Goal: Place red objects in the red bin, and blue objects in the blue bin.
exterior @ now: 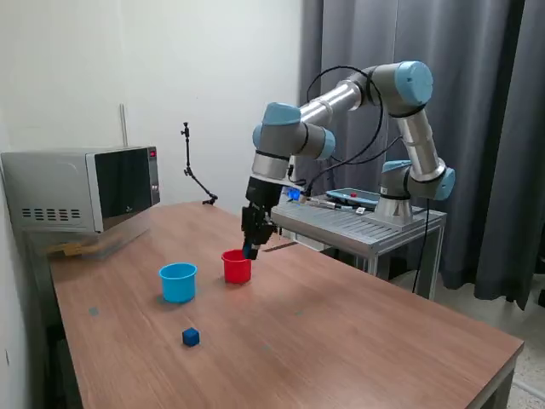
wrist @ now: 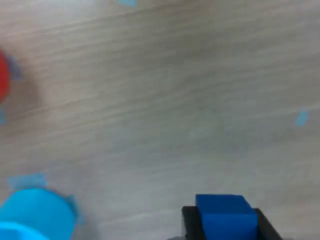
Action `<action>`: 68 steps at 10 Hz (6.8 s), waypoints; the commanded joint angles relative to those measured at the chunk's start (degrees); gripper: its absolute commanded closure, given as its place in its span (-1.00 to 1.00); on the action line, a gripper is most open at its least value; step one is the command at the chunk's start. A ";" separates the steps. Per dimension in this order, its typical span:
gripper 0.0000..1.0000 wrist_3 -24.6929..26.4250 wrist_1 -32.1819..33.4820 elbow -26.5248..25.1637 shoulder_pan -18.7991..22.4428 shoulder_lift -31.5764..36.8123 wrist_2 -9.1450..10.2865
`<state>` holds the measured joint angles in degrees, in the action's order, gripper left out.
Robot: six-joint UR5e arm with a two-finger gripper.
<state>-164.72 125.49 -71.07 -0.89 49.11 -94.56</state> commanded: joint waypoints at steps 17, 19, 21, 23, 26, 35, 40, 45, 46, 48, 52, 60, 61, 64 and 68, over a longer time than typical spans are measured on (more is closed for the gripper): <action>1.00 -0.08 -4.29 13.40 -12.56 -10.87 1.22; 1.00 -0.08 -4.29 14.81 -12.74 -12.10 1.92; 1.00 -0.16 -4.29 15.61 -12.74 -12.98 2.37; 1.00 -0.16 -4.29 15.61 -12.83 -13.16 2.45; 1.00 -0.16 -4.29 15.87 -12.74 -13.60 2.54; 1.00 -0.25 -4.11 15.87 -13.09 -13.95 2.54; 1.00 -0.95 -4.12 15.70 -13.27 -13.95 2.54; 1.00 -1.74 -3.76 16.13 -13.27 -14.48 2.54; 1.00 -1.92 -3.76 16.05 -13.27 -14.48 2.54; 1.00 -2.36 -3.41 16.22 -13.27 -14.48 2.54; 1.00 -2.71 -3.41 16.22 -13.27 -14.48 2.54; -1.00 -3.77 -3.50 15.78 -13.18 -14.48 2.54; -1.00 -3.77 -3.59 16.04 -13.00 -14.39 2.54; -1.00 -4.72 -3.59 16.13 -6.70 -14.13 4.54; -1.00 -11.66 -4.29 17.54 -1.75 -13.69 13.68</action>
<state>-173.98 121.45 -53.78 -3.59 35.30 -84.41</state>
